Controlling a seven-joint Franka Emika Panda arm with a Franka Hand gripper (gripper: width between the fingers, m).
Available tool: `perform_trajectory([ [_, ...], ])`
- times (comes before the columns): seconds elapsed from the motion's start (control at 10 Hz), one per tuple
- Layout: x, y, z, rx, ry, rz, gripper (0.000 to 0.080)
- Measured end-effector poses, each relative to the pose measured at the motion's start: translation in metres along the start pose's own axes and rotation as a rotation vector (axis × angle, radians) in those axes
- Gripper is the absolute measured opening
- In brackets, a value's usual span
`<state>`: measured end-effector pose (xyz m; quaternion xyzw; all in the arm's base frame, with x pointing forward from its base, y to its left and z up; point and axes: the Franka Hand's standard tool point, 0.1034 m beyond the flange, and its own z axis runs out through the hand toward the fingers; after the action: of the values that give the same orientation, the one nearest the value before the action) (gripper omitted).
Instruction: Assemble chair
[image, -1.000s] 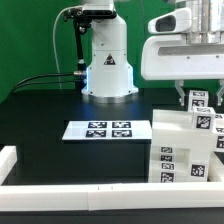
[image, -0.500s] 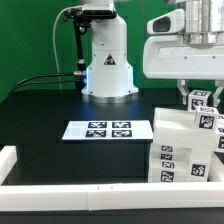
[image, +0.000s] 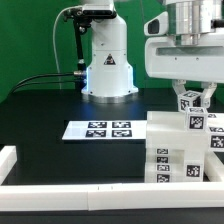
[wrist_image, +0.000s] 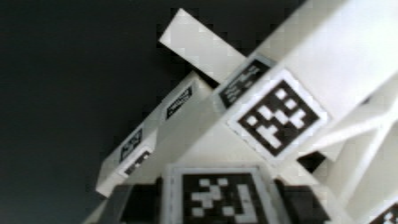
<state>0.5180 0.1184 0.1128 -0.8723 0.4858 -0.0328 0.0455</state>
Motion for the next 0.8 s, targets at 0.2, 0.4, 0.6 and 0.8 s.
perform_trajectory([
  [0.2, 0.001, -0.0004, 0.0001, 0.01, -0.001, 0.143, 0.0281],
  [0.4, 0.0007, -0.0009, 0.0, 0.012, -0.002, 0.149, 0.0281],
  [0.6, 0.0002, -0.0014, -0.0002, 0.011, -0.002, 0.089, 0.0513],
  [0.8, -0.0014, -0.0032, -0.0033, 0.001, 0.002, -0.184, 0.0625],
])
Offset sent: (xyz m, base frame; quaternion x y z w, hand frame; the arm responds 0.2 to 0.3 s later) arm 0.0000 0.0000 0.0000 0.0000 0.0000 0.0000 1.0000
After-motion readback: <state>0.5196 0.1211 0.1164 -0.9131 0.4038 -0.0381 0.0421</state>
